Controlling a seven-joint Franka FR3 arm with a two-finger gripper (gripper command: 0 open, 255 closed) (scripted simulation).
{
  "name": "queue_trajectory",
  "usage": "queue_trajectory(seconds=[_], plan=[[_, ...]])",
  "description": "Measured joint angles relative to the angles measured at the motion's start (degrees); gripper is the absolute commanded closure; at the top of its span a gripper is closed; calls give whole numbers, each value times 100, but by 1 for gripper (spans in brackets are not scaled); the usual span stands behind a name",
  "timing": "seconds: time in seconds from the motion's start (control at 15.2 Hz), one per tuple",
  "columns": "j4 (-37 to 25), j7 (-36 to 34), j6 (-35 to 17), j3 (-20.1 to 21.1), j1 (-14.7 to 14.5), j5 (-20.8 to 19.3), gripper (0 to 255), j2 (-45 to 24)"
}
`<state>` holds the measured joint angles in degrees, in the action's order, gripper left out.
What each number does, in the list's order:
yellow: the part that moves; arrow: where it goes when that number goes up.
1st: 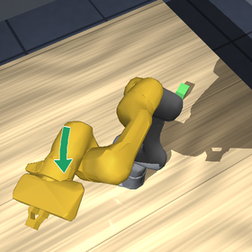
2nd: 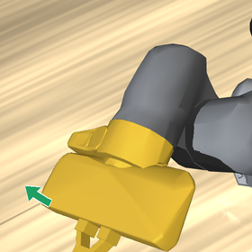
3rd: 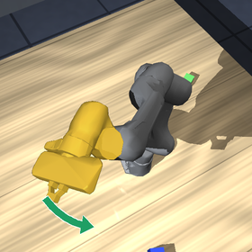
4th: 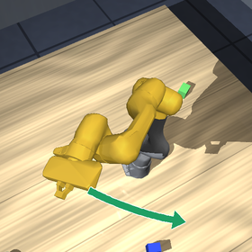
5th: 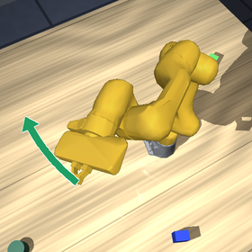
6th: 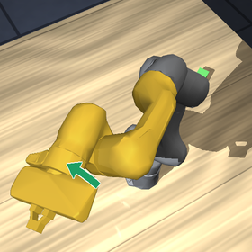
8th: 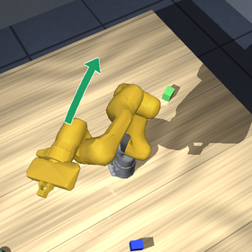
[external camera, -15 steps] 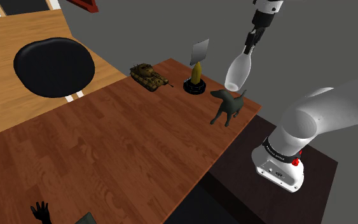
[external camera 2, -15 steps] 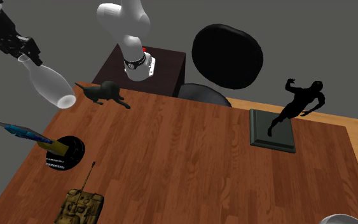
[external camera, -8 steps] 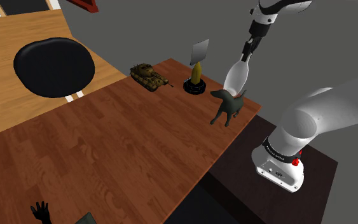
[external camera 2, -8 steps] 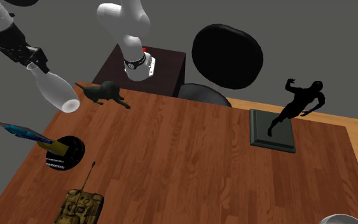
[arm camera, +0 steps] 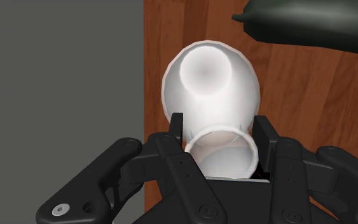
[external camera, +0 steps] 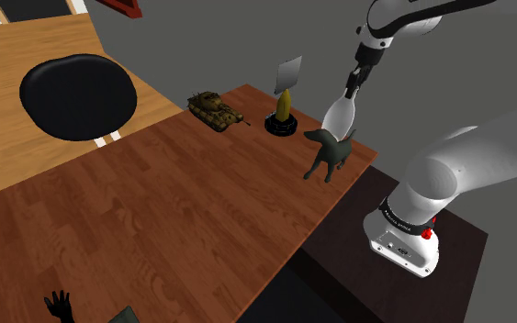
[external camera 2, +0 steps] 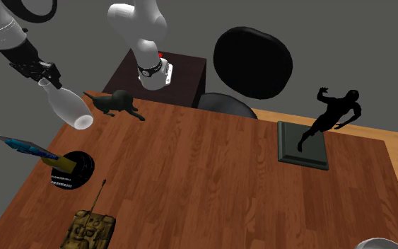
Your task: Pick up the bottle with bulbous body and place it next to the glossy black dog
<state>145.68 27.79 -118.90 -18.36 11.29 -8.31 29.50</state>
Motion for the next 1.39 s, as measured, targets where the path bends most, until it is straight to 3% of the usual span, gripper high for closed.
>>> queue_trajectory(seconds=[0.33,0.4,0.79,1.06,1.39], plan=[[18,0,-27,-3,0,-1,255,-6],[17,0,-27,-3,0,-1,0,-7],[16,0,-28,-3,0,-1,0,-6],[-376,-38,592,103,-2,25,0,233],[-542,-12,762,101,-2,34,0,230]])
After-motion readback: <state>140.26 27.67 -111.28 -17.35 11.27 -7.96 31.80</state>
